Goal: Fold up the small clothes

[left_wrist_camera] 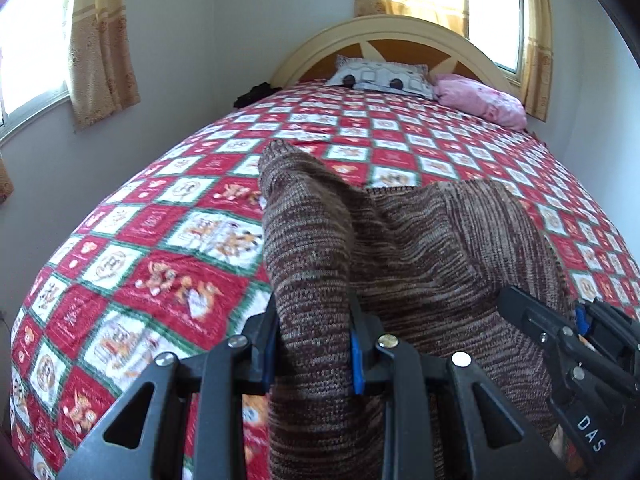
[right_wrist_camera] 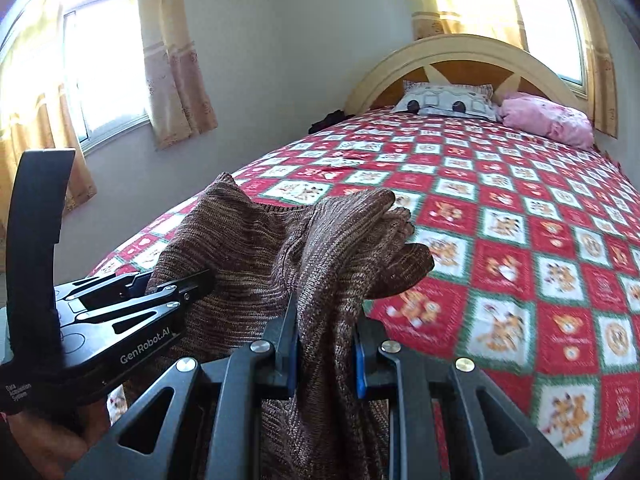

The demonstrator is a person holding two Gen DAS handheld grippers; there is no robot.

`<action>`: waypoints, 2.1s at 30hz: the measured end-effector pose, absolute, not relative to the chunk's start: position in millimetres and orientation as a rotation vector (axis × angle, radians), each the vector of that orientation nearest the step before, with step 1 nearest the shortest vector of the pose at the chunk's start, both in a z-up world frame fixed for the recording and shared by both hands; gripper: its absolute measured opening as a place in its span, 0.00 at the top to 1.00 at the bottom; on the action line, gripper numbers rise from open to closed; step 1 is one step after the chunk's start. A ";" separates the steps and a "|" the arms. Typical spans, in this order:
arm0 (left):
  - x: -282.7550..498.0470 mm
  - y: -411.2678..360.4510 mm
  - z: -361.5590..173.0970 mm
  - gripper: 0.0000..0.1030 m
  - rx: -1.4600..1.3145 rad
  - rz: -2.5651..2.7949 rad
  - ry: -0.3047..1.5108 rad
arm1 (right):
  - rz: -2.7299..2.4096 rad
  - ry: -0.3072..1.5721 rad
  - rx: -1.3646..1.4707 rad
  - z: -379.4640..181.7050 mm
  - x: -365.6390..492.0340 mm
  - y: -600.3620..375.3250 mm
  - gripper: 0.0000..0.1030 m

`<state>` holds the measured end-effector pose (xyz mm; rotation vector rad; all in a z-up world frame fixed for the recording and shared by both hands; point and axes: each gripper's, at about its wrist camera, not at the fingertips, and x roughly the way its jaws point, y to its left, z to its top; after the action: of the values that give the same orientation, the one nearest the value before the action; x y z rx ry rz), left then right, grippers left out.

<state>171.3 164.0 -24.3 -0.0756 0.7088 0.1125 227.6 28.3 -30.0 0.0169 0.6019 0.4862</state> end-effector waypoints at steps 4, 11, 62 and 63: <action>187.4 173.8 -27.1 0.72 -0.077 0.130 0.706 | 0.495 0.603 0.019 -33.4 245.6 40.2 0.80; 217.8 180.3 -38.6 0.72 -0.074 0.128 0.695 | 0.469 0.610 0.011 -45.8 275.1 51.7 0.80; 169.3 205.9 -100.1 0.38 -0.377 -0.058 0.864 | 0.495 0.880 0.169 -119.8 256.6 -0.7 0.36; 167.3 200.7 -101.0 0.38 -0.340 -0.057 0.861 | 0.507 0.890 0.169 -120.5 253.3 0.0 0.36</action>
<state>167.3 200.7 -101.0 -0.3398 0.8612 -0.0566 253.3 0.0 -120.5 0.1689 0.8897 0.5072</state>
